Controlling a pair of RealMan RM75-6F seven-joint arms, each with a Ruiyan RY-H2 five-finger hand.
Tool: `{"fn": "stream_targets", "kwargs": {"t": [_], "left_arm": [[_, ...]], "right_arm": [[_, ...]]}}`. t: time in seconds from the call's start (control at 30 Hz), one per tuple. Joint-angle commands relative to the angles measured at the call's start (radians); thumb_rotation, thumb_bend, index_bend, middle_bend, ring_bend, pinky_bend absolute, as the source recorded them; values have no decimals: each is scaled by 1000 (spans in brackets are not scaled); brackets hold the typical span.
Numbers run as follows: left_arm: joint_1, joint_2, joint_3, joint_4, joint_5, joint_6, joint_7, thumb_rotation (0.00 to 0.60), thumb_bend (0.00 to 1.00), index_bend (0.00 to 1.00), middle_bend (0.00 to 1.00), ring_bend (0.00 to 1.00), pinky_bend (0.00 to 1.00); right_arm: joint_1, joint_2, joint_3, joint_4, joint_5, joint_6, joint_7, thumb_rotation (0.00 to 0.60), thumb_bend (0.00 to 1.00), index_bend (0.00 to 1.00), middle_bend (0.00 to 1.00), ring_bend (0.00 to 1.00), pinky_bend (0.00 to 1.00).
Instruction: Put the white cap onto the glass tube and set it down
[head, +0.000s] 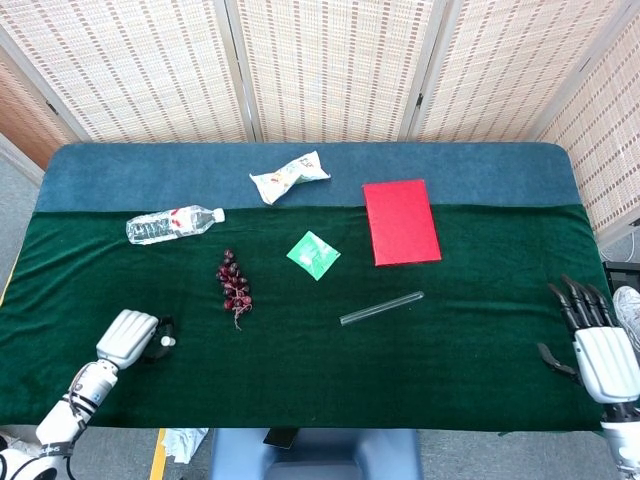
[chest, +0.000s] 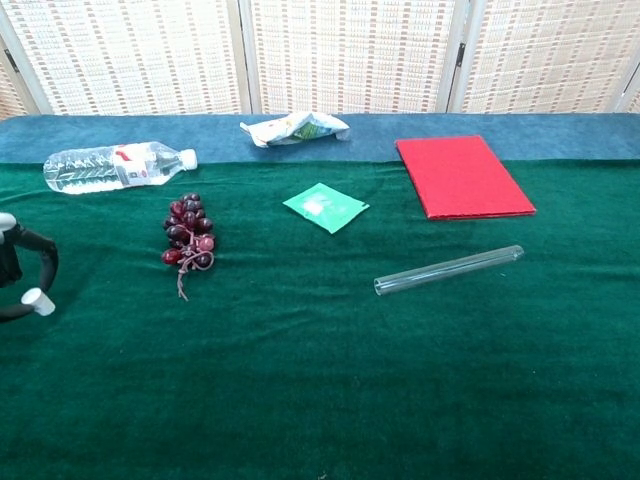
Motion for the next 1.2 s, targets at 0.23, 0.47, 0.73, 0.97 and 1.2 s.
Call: {"fn": "stream_targets", "kwargs": {"t": [0.23, 0.47, 0.73, 0.97, 1.2], "left_arm": [[-4, 57, -24, -67, 10, 33, -31, 600, 432, 641, 1000, 944, 934], [7, 93, -21, -122, 21, 58, -21, 600, 431, 641, 1000, 944, 934], [20, 123, -15, -153, 23, 72, -17, 600, 431, 640, 1000, 944, 934], [22, 118, -12, -147, 18, 63, -22, 600, 432, 639, 1000, 944, 934], [19, 109, -14, -135, 16, 55, -27, 600, 431, 639, 1000, 944, 934]], "right_arm": [[186, -8, 48, -43, -31, -213, -34, 600, 359, 79, 381, 485, 299], [349, -100, 84, -25, -12, -407, -75, 600, 359, 152, 684, 882, 802], [468, -251, 87, 68, 41, -555, -143, 600, 359, 230, 924, 1000, 1000], [527, -333, 83, 138, 105, -642, -198, 600, 352, 274, 963, 1000, 1000], [577, -391, 82, 197, 144, -696, -205, 600, 351, 322, 988, 1000, 1000]]}}
